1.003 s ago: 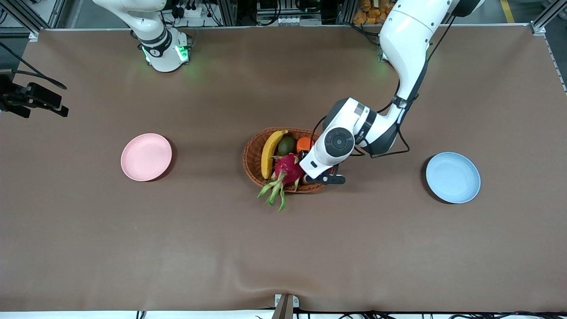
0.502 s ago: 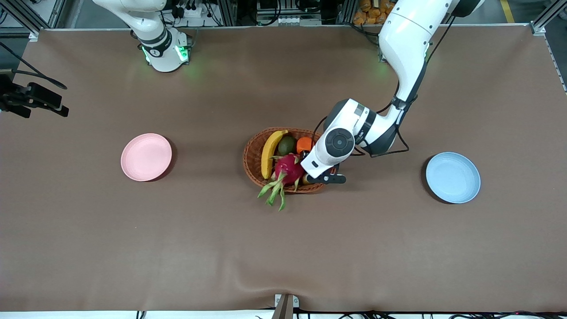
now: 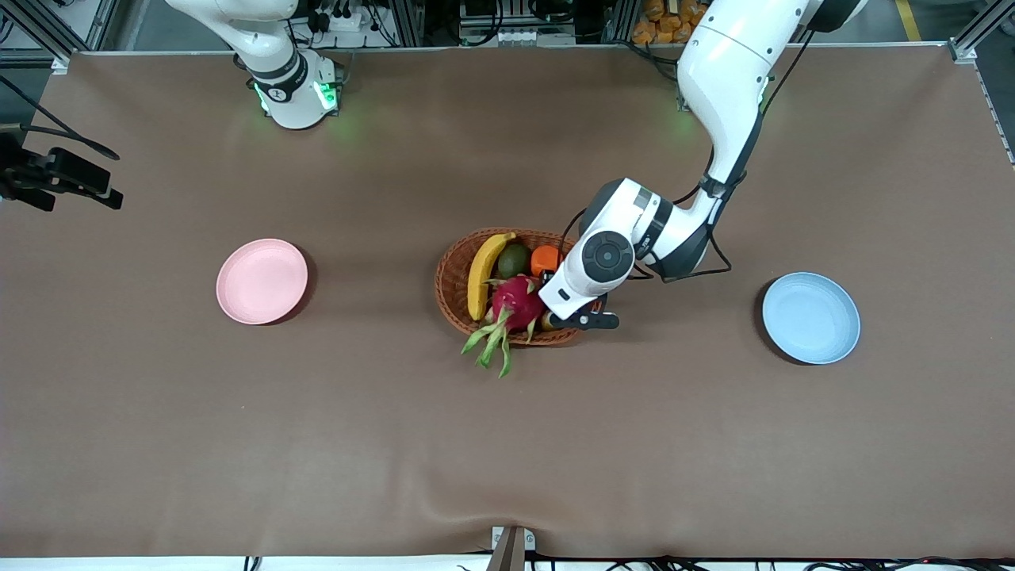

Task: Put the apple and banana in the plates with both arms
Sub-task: 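Lower the left gripper and close it on the red apple, then lift the apple and carry it over the light blue plate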

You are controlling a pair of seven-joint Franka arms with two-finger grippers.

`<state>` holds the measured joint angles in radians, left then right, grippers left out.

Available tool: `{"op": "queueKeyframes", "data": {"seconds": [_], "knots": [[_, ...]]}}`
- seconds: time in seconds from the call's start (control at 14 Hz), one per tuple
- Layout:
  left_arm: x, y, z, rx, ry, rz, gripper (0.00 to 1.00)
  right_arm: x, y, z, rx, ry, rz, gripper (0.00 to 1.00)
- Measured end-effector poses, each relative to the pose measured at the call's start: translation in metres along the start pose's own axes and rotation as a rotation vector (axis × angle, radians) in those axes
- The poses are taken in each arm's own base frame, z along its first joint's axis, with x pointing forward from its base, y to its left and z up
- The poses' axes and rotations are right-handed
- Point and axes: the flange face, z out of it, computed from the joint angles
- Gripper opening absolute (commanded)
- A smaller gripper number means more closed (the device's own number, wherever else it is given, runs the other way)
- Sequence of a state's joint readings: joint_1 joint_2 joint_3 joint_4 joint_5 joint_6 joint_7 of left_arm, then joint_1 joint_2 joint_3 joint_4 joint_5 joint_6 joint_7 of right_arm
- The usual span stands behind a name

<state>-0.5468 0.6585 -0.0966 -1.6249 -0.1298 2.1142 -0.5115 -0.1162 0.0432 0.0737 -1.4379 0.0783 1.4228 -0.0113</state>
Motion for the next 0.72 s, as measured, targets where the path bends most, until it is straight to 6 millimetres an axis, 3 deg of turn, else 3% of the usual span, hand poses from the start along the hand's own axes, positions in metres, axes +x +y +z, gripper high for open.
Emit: {"op": "queueKeyframes", "data": {"seconds": [0.14, 0.43, 0.57, 0.72], "knots": [[0.0, 0.0, -0.001, -0.001, 0.002, 0.0, 0.31, 0.0, 0.0, 0.0, 0.0, 0.0, 0.0, 1.0], [0.003, 0.002, -0.016, -0.009, 0.012, 0.0, 0.26, 0.0, 0.0, 0.0, 0.0, 0.001, 0.0, 1.0], [0.003, -0.002, -0.049, -0.002, 0.0, -0.004, 0.25, 0.0, 0.0, 0.0, 0.0, 0.001, 0.0, 1.0], [0.006, -0.018, -0.097, -0.005, 0.001, -0.022, 0.26, 0.0, 0.0, 0.0, 0.001, 0.001, 0.0, 1.0]]}}
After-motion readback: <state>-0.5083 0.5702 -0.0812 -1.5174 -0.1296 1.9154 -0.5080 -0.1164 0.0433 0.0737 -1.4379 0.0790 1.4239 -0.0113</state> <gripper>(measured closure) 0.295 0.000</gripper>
